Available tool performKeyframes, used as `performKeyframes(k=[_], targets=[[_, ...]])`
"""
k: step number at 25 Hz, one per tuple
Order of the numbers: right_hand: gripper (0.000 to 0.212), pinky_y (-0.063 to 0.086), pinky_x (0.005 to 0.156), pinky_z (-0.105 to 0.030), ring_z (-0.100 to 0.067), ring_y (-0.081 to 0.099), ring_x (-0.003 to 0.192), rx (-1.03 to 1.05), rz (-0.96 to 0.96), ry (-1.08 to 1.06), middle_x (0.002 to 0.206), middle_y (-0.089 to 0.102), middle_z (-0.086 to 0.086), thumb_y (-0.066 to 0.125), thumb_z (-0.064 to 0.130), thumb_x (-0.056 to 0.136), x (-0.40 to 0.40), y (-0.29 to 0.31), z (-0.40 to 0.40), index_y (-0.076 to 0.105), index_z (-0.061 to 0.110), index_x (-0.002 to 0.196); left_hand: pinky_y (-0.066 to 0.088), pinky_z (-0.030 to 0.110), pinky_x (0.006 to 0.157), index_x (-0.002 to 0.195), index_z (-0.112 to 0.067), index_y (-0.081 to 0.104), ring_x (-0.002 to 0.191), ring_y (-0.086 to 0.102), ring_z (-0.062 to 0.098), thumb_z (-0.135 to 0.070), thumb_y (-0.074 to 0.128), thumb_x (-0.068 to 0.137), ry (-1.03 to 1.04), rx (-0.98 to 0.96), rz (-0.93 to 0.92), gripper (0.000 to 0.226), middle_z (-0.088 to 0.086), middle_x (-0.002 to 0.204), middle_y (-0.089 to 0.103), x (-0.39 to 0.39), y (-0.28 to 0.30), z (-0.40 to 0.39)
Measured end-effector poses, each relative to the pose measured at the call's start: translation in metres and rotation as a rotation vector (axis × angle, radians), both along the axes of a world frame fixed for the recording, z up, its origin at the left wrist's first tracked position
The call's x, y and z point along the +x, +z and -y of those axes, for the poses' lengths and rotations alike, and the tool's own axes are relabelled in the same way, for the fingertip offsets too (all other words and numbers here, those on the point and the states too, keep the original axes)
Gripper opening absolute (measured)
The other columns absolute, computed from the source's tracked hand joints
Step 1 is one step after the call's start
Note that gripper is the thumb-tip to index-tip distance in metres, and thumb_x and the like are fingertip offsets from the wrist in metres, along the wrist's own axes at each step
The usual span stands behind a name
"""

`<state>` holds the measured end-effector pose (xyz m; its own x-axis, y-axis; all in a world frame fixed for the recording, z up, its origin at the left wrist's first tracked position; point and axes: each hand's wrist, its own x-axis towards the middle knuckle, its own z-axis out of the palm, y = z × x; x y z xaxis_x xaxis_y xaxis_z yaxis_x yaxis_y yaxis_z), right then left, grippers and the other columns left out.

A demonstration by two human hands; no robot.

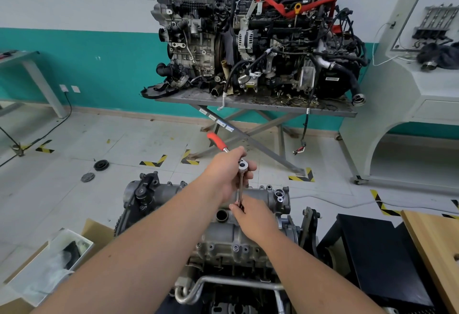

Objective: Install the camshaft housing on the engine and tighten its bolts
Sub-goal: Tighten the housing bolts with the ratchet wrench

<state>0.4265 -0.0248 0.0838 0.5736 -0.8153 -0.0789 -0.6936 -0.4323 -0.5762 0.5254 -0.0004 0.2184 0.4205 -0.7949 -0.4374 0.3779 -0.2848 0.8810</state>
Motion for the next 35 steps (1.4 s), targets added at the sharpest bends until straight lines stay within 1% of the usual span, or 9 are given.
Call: performKeyframes(k=[4, 9, 14, 17, 19, 23, 27, 29, 35], targets=[[0.026, 0.041, 0.057, -0.030, -0.015, 0.058, 0.072, -0.010, 0.008, 0.010, 0.075, 0.058, 0.009, 0.048, 0.049, 0.098, -0.001, -0.001, 0.000, 0.045, 0.034, 0.077, 0.048, 0.028, 0.059, 0.093, -0.008, 0.050, 0.045, 0.063, 0.017, -0.014, 0.041, 0.100, -0.132, 0.120, 0.169, 0.013, 0.000, 0.052, 0.064, 0.005, 0.016, 0.001], [0.023, 0.038, 0.055, -0.030, -0.014, 0.057, 0.070, -0.006, 0.005, 0.024, 0.073, 0.056, 0.010, 0.048, 0.048, 0.098, -0.002, 0.001, -0.001, 0.046, 0.034, 0.080, 0.049, 0.029, 0.058, 0.091, -0.009, 0.048, 0.042, 0.059, 0.016, -0.018, 0.044, 0.102, -0.145, 0.152, 0.187, 0.015, 0.000, 0.050, 0.062, 0.005, 0.018, 0.003], [0.033, 0.030, 0.049, -0.026, -0.006, 0.047, 0.058, -0.018, 0.025, 0.036, 0.064, 0.051, 0.008, 0.047, 0.040, 0.098, -0.002, 0.000, -0.001, 0.039, 0.032, 0.067, 0.052, 0.029, 0.059, 0.085, -0.006, 0.056, 0.044, 0.058, 0.013, -0.025, 0.047, 0.104, 0.284, -0.041, -0.044, 0.028, -0.002, 0.051, 0.061, -0.012, 0.001, 0.002], [0.033, 0.028, 0.048, -0.027, -0.006, 0.043, 0.054, -0.010, 0.038, 0.035, 0.060, 0.048, 0.009, 0.043, 0.031, 0.095, -0.003, 0.002, -0.001, 0.035, 0.032, 0.063, 0.051, 0.026, 0.056, 0.096, -0.007, 0.058, 0.046, 0.063, 0.010, -0.026, 0.045, 0.105, 0.365, -0.084, -0.068, 0.025, -0.005, 0.051, 0.061, -0.025, -0.004, 0.001], [0.032, 0.028, 0.048, -0.027, -0.007, 0.044, 0.054, -0.005, 0.030, 0.032, 0.060, 0.048, 0.009, 0.043, 0.030, 0.094, -0.003, 0.002, -0.001, 0.036, 0.032, 0.063, 0.049, 0.027, 0.054, 0.098, -0.008, 0.057, 0.044, 0.061, 0.010, -0.025, 0.045, 0.104, 0.329, -0.063, -0.027, 0.022, -0.004, 0.056, 0.062, -0.026, -0.001, -0.001], [0.028, 0.041, 0.059, -0.031, -0.019, 0.058, 0.069, -0.009, -0.021, 0.026, 0.067, 0.053, 0.008, 0.045, 0.042, 0.099, -0.002, -0.001, -0.001, 0.044, 0.030, 0.074, 0.047, 0.031, 0.058, 0.096, -0.008, 0.050, 0.038, 0.055, 0.014, -0.013, 0.042, 0.100, 0.041, 0.013, 0.116, 0.010, 0.004, 0.064, 0.060, -0.020, 0.007, -0.003], [0.022, 0.046, 0.064, -0.033, -0.021, 0.063, 0.077, -0.032, -0.026, 0.050, 0.074, 0.058, 0.007, 0.042, 0.047, 0.101, -0.002, -0.001, -0.003, 0.049, 0.031, 0.088, 0.046, 0.025, 0.046, 0.095, -0.004, 0.048, 0.036, 0.052, 0.014, -0.011, 0.044, 0.100, 0.001, 0.039, 0.102, 0.009, 0.008, 0.072, 0.057, -0.013, 0.012, -0.004], [0.021, 0.045, 0.062, -0.033, -0.020, 0.062, 0.075, -0.042, -0.029, 0.051, 0.076, 0.060, 0.006, 0.042, 0.047, 0.101, -0.003, 0.000, -0.003, 0.048, 0.031, 0.089, 0.048, 0.027, 0.050, 0.094, -0.006, 0.051, 0.039, 0.055, 0.014, -0.019, 0.049, 0.102, -0.009, 0.009, 0.086, 0.016, 0.006, 0.070, 0.059, -0.011, 0.007, -0.005], [0.020, 0.041, 0.058, -0.032, -0.019, 0.058, 0.071, -0.057, -0.038, 0.084, 0.077, 0.061, 0.004, 0.035, 0.039, 0.100, -0.004, 0.004, -0.004, 0.042, 0.031, 0.083, 0.041, 0.029, 0.055, 0.089, -0.014, 0.055, 0.050, 0.062, 0.013, -0.026, 0.048, 0.103, 0.316, -0.117, -0.017, 0.021, -0.009, 0.051, 0.061, -0.022, -0.009, -0.006]])
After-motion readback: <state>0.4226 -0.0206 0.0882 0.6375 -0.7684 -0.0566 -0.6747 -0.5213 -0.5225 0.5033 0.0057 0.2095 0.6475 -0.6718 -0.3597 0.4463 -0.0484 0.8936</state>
